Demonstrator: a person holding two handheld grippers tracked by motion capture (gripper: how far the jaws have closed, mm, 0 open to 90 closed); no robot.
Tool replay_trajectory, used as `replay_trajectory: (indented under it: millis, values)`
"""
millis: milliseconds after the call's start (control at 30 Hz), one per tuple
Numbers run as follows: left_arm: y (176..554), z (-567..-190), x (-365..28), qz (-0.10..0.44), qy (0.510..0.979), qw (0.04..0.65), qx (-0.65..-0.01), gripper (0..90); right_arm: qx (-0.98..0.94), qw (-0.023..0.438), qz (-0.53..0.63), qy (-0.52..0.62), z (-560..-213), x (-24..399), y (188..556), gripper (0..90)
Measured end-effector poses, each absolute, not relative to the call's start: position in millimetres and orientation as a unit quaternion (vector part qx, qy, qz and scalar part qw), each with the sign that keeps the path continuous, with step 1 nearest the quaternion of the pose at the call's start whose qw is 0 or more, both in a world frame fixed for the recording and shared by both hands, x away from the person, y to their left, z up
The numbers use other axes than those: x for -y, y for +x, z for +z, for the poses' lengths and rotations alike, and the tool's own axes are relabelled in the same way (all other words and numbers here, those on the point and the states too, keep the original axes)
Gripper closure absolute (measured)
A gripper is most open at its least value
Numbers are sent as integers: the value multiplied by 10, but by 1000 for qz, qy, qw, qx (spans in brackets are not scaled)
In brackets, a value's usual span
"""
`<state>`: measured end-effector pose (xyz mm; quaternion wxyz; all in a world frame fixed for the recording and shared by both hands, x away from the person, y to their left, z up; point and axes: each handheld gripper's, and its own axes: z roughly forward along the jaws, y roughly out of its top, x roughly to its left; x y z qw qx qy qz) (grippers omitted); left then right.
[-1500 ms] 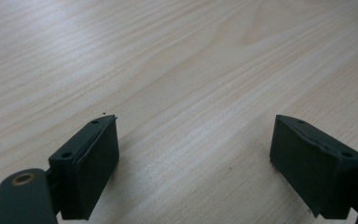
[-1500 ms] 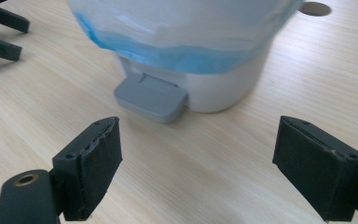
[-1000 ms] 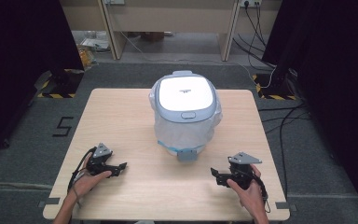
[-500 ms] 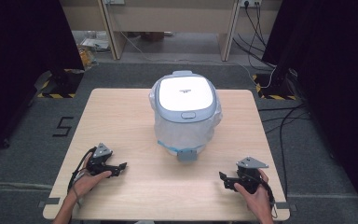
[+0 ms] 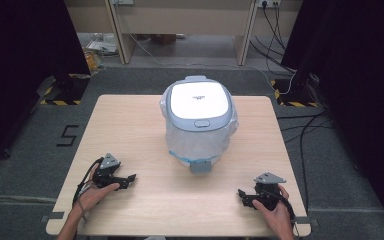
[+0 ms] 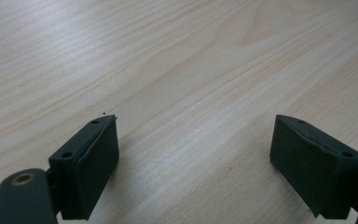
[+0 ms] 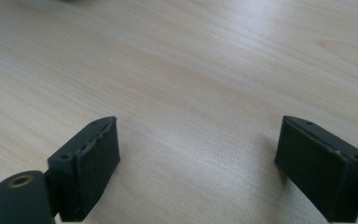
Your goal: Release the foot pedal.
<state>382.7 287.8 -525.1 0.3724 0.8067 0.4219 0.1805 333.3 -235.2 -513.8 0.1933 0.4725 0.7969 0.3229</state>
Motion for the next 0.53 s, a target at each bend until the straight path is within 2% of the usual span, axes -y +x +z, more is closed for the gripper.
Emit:
replay_trajectory:
  millis: [133, 533]
  values:
    - [3826, -5251, -2878, 181, 807, 372, -422, 147, -796, 198, 331, 466, -5166, 2353, 3330, 90]
    - [3826, -5251, -2877, 181, 807, 372, -422, 147, -798, 198, 328, 465, -5172, 2341, 3342, 59]
